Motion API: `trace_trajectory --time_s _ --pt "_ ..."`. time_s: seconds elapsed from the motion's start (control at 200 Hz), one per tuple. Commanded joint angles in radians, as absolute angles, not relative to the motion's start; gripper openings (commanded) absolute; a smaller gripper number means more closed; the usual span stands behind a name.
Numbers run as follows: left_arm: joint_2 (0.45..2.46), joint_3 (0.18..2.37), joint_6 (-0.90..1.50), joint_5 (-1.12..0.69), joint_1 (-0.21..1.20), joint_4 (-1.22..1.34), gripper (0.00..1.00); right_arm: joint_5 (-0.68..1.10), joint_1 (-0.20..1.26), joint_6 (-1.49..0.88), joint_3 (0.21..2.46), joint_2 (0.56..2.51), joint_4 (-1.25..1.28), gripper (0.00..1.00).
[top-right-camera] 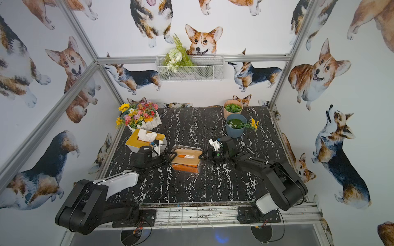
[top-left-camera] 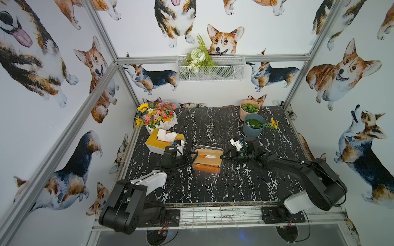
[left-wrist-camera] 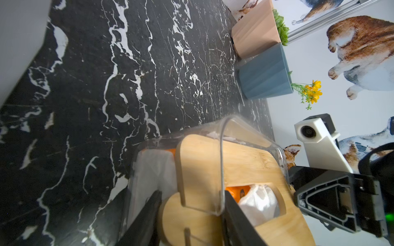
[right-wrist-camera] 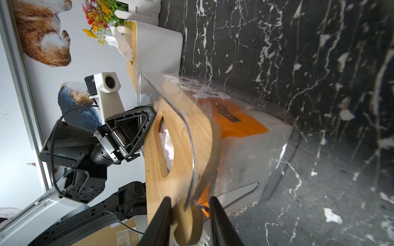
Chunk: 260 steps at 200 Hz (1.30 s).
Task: Put the tissue paper into the tissue box
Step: Close the box lid on the tissue box.
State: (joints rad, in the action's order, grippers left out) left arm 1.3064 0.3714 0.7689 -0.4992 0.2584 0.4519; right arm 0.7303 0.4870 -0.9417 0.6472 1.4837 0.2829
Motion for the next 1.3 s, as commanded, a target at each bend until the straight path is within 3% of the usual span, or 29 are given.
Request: trace_trajectory --time_s 0.0,0.706,0.986,1.296 --pt "1.312 0.368 0.764 -0.593 0.264 0.477 0.47 0.724 0.502 -0.928 0.629 1.507 0.257 0.30" --pt "1.344 0.338 0.797 -0.589 0.280 0.536 0.47 0.724 0.554 -1.027 0.598 1.639 0.437 0.25" --pt "1.389 0.348 0.816 -0.594 0.307 0.576 0.46 0.766 0.556 -1.077 0.600 1.649 0.499 0.39" --pt "1.361 0.377 0.779 -0.577 0.307 0.507 0.46 0.758 0.556 -1.054 0.624 1.611 0.440 0.34"
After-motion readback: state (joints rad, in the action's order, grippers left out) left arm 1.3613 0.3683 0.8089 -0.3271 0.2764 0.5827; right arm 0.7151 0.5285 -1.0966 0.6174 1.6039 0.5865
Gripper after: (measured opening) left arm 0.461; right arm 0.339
